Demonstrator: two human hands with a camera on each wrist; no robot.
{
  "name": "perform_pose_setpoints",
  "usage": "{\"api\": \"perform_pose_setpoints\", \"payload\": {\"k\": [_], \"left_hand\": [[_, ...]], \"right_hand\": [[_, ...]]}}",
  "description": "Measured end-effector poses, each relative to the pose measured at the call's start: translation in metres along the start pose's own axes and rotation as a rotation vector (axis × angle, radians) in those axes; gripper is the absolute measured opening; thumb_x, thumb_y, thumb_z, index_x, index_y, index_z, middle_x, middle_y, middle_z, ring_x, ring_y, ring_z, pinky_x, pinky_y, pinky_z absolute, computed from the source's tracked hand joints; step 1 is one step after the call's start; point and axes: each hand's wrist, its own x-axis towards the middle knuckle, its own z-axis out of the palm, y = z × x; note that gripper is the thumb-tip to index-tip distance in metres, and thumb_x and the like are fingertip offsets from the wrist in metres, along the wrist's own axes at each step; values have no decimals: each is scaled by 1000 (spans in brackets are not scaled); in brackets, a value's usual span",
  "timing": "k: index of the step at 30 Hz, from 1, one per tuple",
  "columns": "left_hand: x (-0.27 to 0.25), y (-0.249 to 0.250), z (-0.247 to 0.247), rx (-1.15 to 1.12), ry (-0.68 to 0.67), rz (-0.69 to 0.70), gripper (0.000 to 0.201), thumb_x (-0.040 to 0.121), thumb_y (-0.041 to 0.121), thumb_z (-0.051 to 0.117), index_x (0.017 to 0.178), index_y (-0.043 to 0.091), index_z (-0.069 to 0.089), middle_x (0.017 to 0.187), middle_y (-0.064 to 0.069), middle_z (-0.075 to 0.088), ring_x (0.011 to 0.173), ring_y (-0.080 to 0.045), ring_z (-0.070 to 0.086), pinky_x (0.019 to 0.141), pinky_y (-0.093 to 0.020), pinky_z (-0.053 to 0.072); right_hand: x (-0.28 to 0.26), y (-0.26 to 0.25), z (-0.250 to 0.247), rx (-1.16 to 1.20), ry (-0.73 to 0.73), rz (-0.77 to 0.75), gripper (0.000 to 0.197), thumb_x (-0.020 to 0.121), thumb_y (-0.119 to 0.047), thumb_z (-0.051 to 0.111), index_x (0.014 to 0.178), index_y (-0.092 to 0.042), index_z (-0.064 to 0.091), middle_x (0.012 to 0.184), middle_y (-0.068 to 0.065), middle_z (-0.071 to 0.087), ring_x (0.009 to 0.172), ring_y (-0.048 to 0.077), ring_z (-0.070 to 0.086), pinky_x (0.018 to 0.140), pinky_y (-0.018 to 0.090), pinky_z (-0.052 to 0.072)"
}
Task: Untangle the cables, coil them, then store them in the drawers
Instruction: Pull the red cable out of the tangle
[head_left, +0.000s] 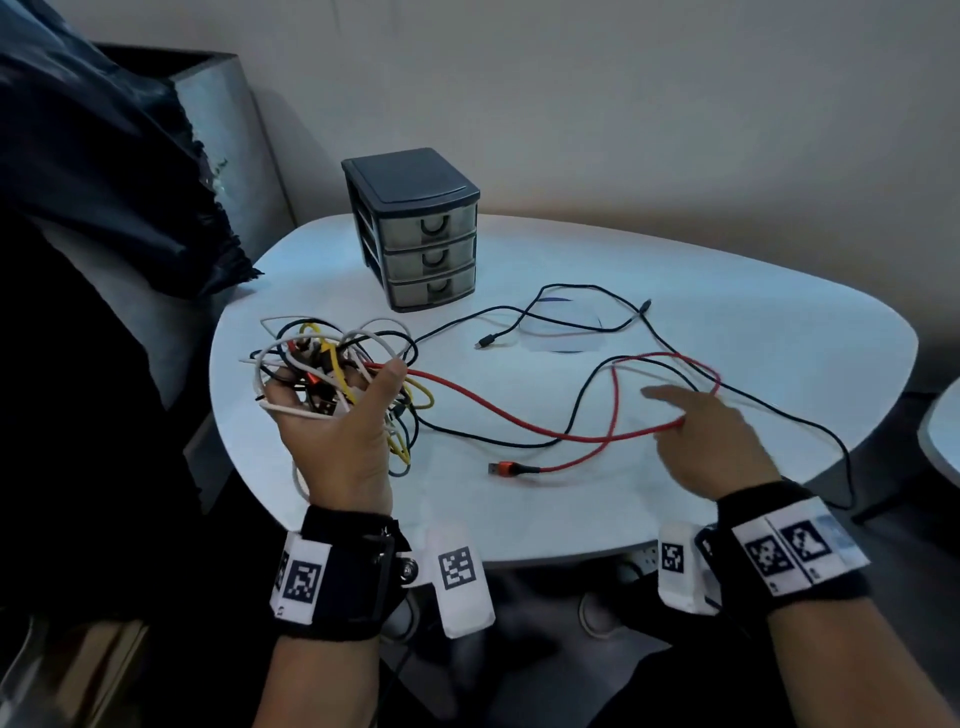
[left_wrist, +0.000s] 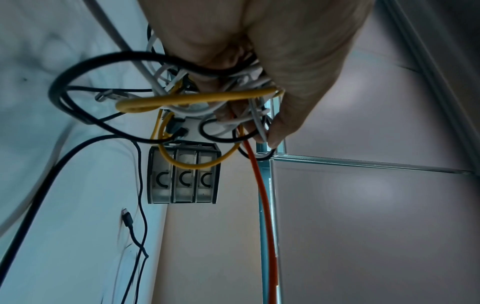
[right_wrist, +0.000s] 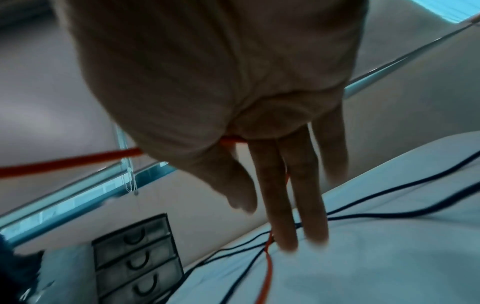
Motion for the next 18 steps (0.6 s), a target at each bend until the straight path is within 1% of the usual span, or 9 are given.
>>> {"api": "perform_pose_setpoints", "payload": {"k": [3, 5, 7, 9, 10, 12, 14, 16, 18], "left_hand": [[-1, -1, 2, -1, -4, -9, 66, 69, -11, 82, 124, 2, 48, 101, -17, 60, 84, -24, 62, 85, -46, 57], [-1, -1, 3, 4, -7, -9, 64, 68, -11, 82, 121, 5, 49, 103, -16, 61, 85, -24, 63, 85, -45, 57], [-2, -1, 6, 7, -16, -9, 60, 69, -11, 81, 115, 10, 49, 100, -14, 61, 82, -21, 63, 83, -42, 58], [-4, -2, 8, 7, -31, -14, 59, 71, -11, 80, 114, 11, 47, 97, -12, 60, 79, -19, 61, 78, -36, 57], [-5, -2, 9, 7, -40, -19, 58, 72, -11, 80, 115, 11, 47, 95, -11, 59, 78, -18, 61, 77, -33, 56], [-8, -2, 11, 4, -58, -39, 57, 74, -10, 79, 116, 10, 47, 92, -8, 60, 79, -19, 60, 77, -33, 56], [-12, -3, 12, -7, -70, -55, 54, 76, -9, 77, 119, 10, 49, 93, -9, 62, 84, -23, 60, 79, -34, 57], [-15, -3, 14, -12, -94, -62, 47, 82, -8, 72, 119, 9, 49, 95, -12, 63, 83, -27, 62, 75, -33, 57], [-17, -4, 15, -2, -120, -67, 35, 90, -5, 65, 117, 11, 50, 89, -4, 68, 72, -21, 67, 70, -32, 56]], "right_hand": [[-6, -2, 11, -71, -184, -48, 64, 90, -27, 61, 147, -43, 36, 114, 1, 68, 106, 23, 66, 97, 39, 51], [-10, -7, 15, -102, -215, -74, 70, 87, -38, 66, 147, -44, 30, 104, -1, 72, 81, 14, 72, 87, 40, 57], [-14, -14, 18, -144, -225, -105, 68, 86, -44, 66, 146, -42, 33, 100, -3, 71, 64, 9, 70, 83, 39, 58], [-20, -23, 22, -143, -261, -132, 54, 87, -49, 63, 138, -39, 46, 87, -7, 71, 59, 10, 69, 77, 35, 59], [-24, -29, 25, -153, -288, -145, 45, 88, -51, 61, 130, -38, 53, 84, -8, 71, 61, 11, 70, 74, 33, 59], [-29, -38, 37, -262, -312, -200, 35, 90, -54, 56, 118, -34, 62, 101, -7, 70, 81, 13, 68, 81, 33, 55], [-33, -46, 50, -362, -280, -260, 34, 91, -55, 53, 113, -31, 66, 114, -6, 68, 99, 18, 64, 86, 34, 51], [-37, -54, 58, -391, -249, -312, 36, 93, -54, 51, 112, -29, 67, 114, -4, 68, 103, 20, 63, 85, 34, 50], [-41, -62, 60, -377, -222, -361, 38, 94, -55, 49, 115, -29, 68, 113, -3, 68, 104, 21, 63, 84, 34, 49]]}}
